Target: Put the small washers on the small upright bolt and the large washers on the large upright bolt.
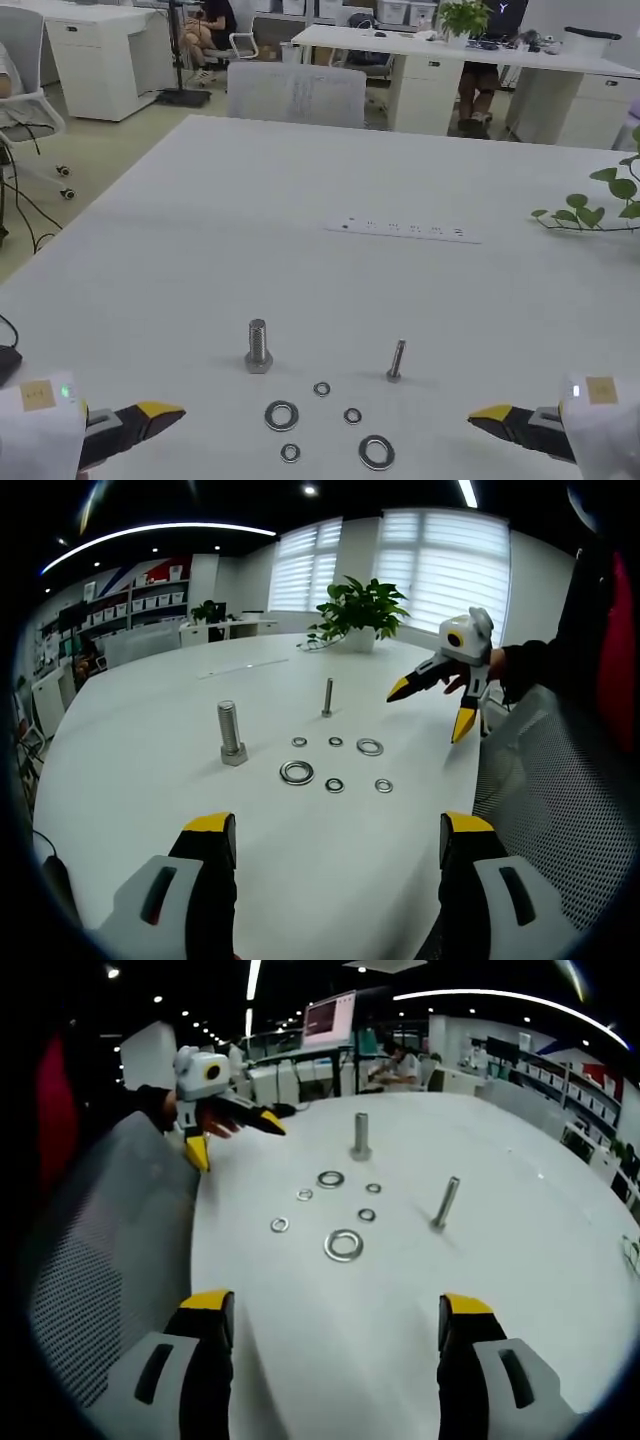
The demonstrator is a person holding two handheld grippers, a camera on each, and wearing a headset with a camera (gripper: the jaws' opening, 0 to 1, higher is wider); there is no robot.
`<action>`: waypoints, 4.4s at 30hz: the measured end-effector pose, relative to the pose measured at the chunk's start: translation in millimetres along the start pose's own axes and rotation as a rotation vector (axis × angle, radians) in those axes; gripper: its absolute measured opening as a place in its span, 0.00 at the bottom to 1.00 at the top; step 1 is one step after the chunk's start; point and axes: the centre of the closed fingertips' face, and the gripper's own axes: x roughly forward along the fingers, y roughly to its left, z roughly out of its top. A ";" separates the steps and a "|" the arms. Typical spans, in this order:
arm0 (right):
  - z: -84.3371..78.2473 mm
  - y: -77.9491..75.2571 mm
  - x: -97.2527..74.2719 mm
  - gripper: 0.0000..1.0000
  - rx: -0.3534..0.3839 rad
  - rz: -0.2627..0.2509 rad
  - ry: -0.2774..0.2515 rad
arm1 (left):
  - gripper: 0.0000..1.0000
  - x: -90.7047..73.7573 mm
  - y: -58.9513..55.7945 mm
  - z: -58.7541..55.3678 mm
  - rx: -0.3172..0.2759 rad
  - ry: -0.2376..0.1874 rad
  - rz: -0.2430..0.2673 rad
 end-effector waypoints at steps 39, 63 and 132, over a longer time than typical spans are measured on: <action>33.3 0.4 20.5 0.77 -0.234 0.117 0.166 | 0.83 -3.4 2.4 7.9 0.012 -0.039 0.036; 38.5 -0.5 44.3 0.68 -0.366 0.190 0.339 | 0.83 -9.1 4.1 9.4 0.002 -0.068 0.069; 15.2 2.6 69.0 0.26 -0.469 0.241 0.612 | 0.80 -9.3 -1.1 9.7 -0.003 -0.091 0.083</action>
